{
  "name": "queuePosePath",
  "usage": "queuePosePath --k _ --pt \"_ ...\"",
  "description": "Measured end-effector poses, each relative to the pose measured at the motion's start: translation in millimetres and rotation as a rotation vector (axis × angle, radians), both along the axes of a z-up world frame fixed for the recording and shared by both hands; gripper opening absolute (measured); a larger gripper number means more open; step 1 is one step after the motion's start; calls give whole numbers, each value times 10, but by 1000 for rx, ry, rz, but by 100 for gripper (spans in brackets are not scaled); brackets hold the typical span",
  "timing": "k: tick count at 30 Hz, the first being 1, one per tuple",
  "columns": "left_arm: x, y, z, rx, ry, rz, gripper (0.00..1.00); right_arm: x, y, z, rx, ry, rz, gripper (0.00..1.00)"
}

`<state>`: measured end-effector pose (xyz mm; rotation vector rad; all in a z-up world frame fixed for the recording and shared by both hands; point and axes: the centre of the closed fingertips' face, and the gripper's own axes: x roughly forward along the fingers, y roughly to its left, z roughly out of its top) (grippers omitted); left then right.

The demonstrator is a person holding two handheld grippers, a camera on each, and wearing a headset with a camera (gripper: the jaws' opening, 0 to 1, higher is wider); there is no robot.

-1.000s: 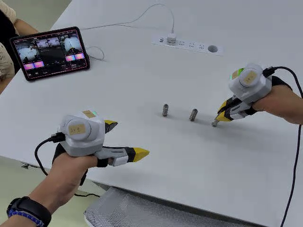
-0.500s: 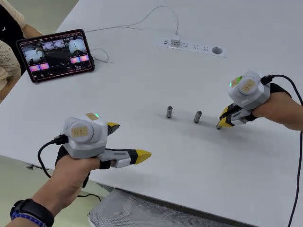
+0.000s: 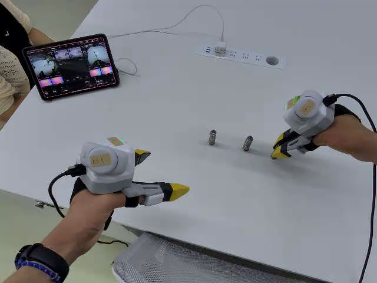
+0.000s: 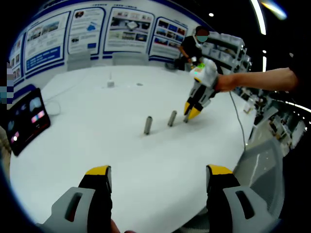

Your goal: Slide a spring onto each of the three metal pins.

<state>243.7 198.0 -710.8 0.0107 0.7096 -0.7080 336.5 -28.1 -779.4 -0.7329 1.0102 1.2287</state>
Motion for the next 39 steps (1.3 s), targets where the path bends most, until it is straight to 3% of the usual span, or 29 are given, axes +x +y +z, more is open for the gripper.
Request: queuePosePath --k 3,10,17,25,39 --pt "7 3 5 1 -2 -1 81 -9 -6 -2 -4 2 -2 14" --pt "30 6 35 -2 -8 1 82 -39 -69 38 -12 7 -29 28" --pt "51 -9 59 -8 -12 0 84 -42 -85 164 66 20 -126 34" --pt "77 -32 123 -24 -18 0 85 -132 -131 215 98 21 -203 46" --pt "142 9 222 -48 -31 18 87 -252 -77 374 233 23 -369 60"
